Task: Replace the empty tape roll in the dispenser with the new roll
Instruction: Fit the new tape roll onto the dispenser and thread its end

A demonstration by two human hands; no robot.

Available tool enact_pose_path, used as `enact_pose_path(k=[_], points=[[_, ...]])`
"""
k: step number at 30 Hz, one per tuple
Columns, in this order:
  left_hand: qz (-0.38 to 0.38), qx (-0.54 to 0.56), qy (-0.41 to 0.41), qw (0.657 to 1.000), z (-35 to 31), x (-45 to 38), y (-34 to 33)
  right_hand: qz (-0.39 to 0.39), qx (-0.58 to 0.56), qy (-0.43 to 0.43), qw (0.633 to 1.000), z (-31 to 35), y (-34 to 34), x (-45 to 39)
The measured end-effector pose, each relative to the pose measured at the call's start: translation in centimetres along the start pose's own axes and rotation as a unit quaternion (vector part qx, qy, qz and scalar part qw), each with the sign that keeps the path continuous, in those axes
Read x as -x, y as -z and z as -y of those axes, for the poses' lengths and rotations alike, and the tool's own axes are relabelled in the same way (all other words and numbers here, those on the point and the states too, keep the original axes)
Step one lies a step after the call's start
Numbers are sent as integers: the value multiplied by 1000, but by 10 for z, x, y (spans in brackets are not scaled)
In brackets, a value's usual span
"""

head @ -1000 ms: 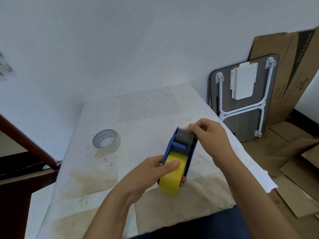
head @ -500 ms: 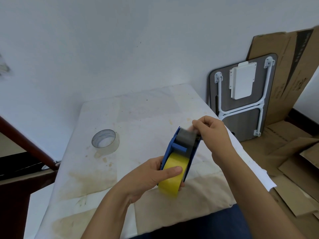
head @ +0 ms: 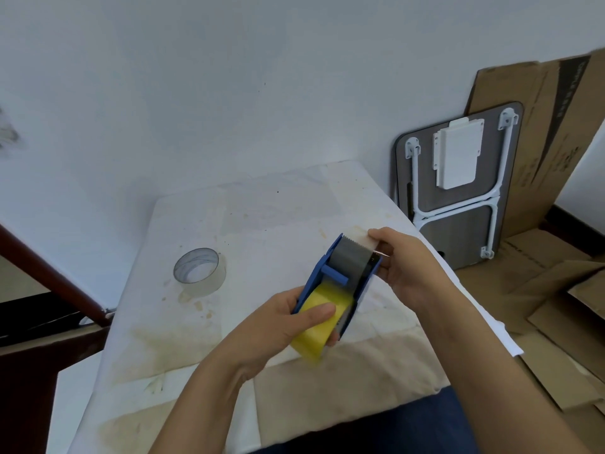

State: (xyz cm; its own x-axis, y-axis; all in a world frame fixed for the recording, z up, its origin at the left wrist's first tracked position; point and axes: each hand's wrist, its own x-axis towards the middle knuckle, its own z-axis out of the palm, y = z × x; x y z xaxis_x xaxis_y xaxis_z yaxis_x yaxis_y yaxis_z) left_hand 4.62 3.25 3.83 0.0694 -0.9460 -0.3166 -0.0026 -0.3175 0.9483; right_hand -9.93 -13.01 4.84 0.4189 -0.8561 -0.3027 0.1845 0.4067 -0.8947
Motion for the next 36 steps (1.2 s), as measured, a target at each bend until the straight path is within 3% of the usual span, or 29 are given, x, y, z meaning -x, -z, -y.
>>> enact_pose_path(k=[6, 13, 19, 23, 31, 36], points=[[-34, 21, -56, 998, -8, 2, 2, 19, -73, -82, 994, -27, 0, 6], [-41, 38, -66, 996, -12, 3, 2, 66, -137, -95, 984, -32, -2, 9], [-46, 27, -61, 997, -15, 2, 0, -14, -161, -97, 982, -39, -11, 7], [-48, 29, -58, 997, -17, 2, 1, -5, -169, -100, 981, -36, -13, 10], [-28, 27, -77, 996, -22, 3, 10, 109, -183, -106, 971, -27, -9, 13], [-12, 83, -85, 993, -8, 6, 15, 184, -172, -121, 960, -30, -9, 18]])
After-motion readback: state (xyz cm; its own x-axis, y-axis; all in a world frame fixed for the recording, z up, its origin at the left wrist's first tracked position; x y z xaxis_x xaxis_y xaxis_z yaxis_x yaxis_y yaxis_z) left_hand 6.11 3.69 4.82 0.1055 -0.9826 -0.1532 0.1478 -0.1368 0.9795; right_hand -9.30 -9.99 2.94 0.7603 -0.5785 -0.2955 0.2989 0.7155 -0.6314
